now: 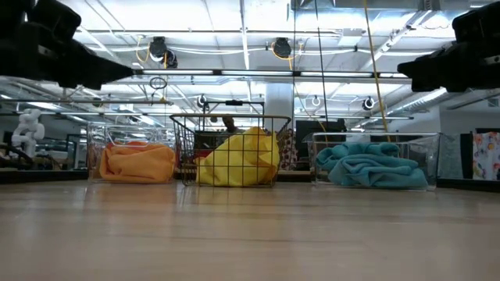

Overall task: Sort microfiber towel by color & place in baskets
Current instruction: Return to Home Position

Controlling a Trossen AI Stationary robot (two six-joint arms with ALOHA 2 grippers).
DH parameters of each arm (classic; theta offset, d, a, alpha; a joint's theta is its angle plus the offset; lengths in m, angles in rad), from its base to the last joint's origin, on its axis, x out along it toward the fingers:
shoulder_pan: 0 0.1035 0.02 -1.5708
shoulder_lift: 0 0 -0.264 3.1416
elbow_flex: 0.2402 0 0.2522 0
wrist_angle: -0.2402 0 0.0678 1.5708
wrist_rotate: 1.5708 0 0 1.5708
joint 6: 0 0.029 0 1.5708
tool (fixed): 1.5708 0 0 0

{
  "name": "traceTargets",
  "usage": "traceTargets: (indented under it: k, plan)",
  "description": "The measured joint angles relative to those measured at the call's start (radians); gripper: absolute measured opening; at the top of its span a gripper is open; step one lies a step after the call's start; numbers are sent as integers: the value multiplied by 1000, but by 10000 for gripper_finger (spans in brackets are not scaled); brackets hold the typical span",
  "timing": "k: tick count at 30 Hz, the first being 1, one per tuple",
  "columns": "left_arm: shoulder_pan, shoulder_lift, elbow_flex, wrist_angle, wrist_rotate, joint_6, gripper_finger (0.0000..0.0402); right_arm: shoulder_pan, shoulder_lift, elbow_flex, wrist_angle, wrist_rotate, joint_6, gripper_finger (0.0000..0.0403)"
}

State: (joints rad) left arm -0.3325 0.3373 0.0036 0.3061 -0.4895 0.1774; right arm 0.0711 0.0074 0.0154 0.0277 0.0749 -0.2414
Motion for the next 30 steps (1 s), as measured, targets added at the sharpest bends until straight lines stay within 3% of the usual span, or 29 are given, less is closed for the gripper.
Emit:
traceTargets:
  k: [7, 18, 30]
  plan:
    - [106, -64, 0, -9, 235, 13, 1, 0, 0, 0, 0, 3, 0, 0]
    - [291, -68, 0, -65, 447, -39, 1, 0, 0, 0, 0, 3, 1, 0]
    - [381, -118, 0, -85, 466, -41, 1, 0, 0, 0, 0, 2, 1, 0]
